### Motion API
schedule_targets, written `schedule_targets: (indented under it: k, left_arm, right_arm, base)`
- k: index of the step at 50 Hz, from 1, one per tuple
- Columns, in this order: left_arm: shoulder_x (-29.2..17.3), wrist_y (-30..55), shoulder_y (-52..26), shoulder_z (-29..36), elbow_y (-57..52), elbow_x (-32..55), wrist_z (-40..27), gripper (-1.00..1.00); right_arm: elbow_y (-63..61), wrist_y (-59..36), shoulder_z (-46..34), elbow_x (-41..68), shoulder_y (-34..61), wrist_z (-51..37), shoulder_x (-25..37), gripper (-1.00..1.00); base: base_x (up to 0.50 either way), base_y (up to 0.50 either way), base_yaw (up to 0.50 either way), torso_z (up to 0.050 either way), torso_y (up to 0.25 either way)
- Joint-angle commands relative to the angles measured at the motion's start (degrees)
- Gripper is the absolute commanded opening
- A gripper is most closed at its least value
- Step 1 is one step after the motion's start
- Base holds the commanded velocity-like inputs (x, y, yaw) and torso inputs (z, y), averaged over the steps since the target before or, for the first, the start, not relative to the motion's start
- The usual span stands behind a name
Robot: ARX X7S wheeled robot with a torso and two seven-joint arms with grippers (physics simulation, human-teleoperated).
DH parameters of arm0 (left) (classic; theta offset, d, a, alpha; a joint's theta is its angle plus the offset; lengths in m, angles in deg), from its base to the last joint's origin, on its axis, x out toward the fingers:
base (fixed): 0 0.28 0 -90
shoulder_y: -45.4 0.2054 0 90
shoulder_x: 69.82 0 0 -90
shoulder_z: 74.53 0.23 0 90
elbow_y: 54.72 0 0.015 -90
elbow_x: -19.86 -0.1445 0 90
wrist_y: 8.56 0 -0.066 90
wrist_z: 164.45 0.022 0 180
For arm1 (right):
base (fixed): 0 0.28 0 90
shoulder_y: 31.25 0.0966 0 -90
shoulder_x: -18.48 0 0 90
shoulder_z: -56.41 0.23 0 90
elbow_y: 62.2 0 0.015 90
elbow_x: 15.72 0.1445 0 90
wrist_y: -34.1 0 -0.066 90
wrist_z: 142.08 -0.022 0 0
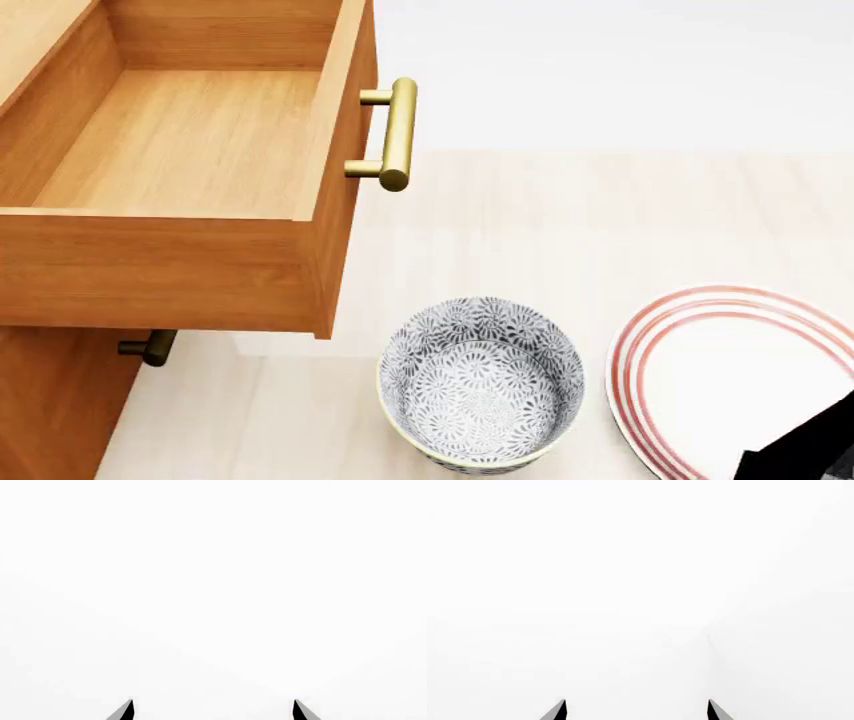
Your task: Open the top drawer of the cabinet.
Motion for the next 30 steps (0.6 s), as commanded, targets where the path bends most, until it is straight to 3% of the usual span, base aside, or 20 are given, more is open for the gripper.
schedule_targets:
  k: [1, 4, 7, 19, 25, 30]
  left_arm:
    - [-2.89, 1.62, 11.12, -15.48, -4.13, -9.38, 0.72, 1.00]
    - [-3.23, 0.07, 13.56, -21.10, -5.16, -5.52, 0.01, 1.00]
    - [-3.16, 1.16, 16.20, -25.39, -8.06, -7.21, 0.59, 1.00]
    - [-0.13, 1.85, 19.48, -34.60, -10.05, -7.77, 1.91, 1.00]
    - [0.61, 1.64, 19.51, -37.23, -11.72, -6.58, 3.28, 1.00]
    - [1.63, 0.98, 18.37, -35.19, -10.61, -7.87, 3.71, 1.00]
  right_arm:
    - [-5.19, 3.03, 9.73, -4.51, -0.04, -1.90, 3.12, 1.00]
    - [-3.86, 4.93, 11.08, -5.11, 1.09, -2.05, 3.47, 1.00]
    - [-4.73, 4.93, 12.03, -5.21, 1.28, -1.99, 4.16, 1.00]
    - [-7.23, 5.29, 14.04, -5.57, 1.56, -2.28, 4.63, 1.00]
    - [-7.53, 5.32, 14.37, -5.46, 1.60, -2.40, 4.58, 1.00]
    - [-7.31, 5.49, 13.63, -5.55, 1.65, -2.18, 4.35, 1.00]
  base:
    - [0.00, 0.00, 0.00, 0.000, 0.000]
    - [0.00, 0.00, 0.00, 0.000, 0.000]
    - [0.00, 0.00, 0.00, 0.000, 0.000]
    - [0.00, 0.00, 0.00, 0.000, 0.000]
    - [0.00, 0.00, 0.00, 0.000, 0.000]
    - [0.00, 0.00, 0.00, 0.000, 0.000]
